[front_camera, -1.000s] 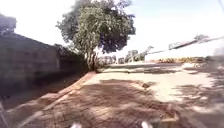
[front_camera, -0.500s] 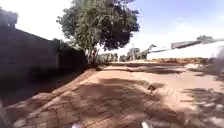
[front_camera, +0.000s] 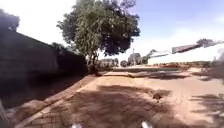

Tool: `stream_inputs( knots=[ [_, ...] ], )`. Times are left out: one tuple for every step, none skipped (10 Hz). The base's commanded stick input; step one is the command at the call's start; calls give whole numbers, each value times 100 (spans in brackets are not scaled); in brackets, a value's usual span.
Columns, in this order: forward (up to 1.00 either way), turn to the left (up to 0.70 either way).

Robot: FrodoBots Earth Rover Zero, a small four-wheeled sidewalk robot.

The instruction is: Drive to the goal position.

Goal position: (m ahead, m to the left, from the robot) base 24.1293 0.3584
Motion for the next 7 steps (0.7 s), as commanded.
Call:
stream_inputs(
  knots=[
    [59, -59],
    [59, -59],
    [59, -59],
    [59, -19],
    [59, 0],
    [59, 0],
    [59, 0]
  ],
)
